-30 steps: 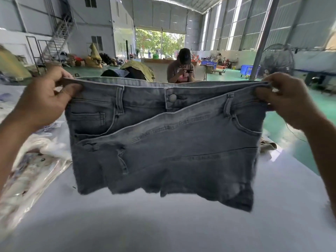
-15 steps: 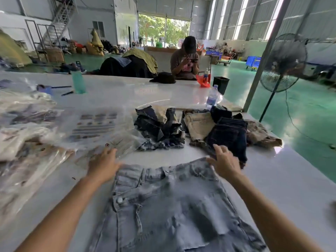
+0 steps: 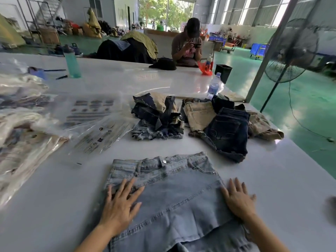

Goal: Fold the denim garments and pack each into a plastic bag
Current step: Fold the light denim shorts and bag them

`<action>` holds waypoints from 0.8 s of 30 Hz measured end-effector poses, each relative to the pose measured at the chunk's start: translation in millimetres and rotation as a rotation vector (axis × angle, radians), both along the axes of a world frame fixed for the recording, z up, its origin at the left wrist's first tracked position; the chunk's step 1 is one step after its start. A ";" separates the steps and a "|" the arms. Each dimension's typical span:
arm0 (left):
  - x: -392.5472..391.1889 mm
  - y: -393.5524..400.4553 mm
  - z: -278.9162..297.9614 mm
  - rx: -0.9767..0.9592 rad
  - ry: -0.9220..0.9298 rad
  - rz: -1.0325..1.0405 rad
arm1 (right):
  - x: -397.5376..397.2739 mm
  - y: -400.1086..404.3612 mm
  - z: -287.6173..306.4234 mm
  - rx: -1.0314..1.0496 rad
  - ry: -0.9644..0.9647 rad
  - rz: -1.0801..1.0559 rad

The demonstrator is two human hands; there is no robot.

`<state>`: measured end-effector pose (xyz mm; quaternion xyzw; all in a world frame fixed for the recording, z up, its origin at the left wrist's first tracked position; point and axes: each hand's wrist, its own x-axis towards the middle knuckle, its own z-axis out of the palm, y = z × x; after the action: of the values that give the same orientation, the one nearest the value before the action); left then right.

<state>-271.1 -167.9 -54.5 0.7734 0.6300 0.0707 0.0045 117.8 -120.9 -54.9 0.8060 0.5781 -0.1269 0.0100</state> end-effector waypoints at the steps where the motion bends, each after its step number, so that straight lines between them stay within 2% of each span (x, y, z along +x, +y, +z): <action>1: 7.0 -3.7 0.3 0.002 -0.025 0.007 | -4.4 -2.3 1.9 0.067 0.015 -0.073; 3: 20.0 -16.2 -8.8 0.039 -0.066 -0.067 | -19.8 -13.8 5.8 0.175 0.015 -0.158; 5: 28.5 -30.2 -21.9 0.091 0.004 -0.205 | -32.2 -31.2 14.6 0.117 0.037 -0.165; 7: 31.4 -38.8 -28.7 0.039 0.104 -0.280 | -33.3 -44.2 21.9 0.034 0.095 -0.116; 9: 31.9 -40.3 -28.3 -0.023 0.130 -0.283 | -20.5 -44.3 32.1 0.071 0.316 -0.007; 11: 32.7 -40.1 -28.2 -0.034 0.116 -0.288 | -2.3 -39.5 53.4 0.258 0.553 0.053; 13: 34.8 -42.9 -29.2 -0.019 0.084 -0.314 | 14.9 -31.6 70.4 0.431 0.644 0.058; 15: 43.9 -44.6 -22.4 -0.104 0.094 -0.332 | 27.3 -25.5 68.8 0.361 0.547 0.062; 18: 68.0 -35.2 -8.6 -0.166 0.165 -0.257 | 41.0 -24.0 44.2 -0.019 0.071 0.051; 19: 75.3 -29.4 -8.4 -0.202 0.139 -0.224 | 43.1 -24.7 39.9 -0.079 -0.013 0.047; 21: 87.0 -27.4 -1.0 -0.261 0.080 -0.219 | 43.2 -26.2 37.3 -0.081 -0.010 0.017; 22: 93.1 -30.6 6.5 -0.204 0.062 -0.273 | 41.3 -25.9 37.7 -0.066 0.025 0.004; 24: 104.5 -42.2 0.5 -0.248 0.113 -0.315 | 37.4 -23.9 37.3 -0.086 0.104 -0.004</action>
<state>-166.5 -210.1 -54.0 0.8585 0.5045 -0.0526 0.0753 155.2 -144.8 -17.6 0.7981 0.5704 -0.1935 0.0142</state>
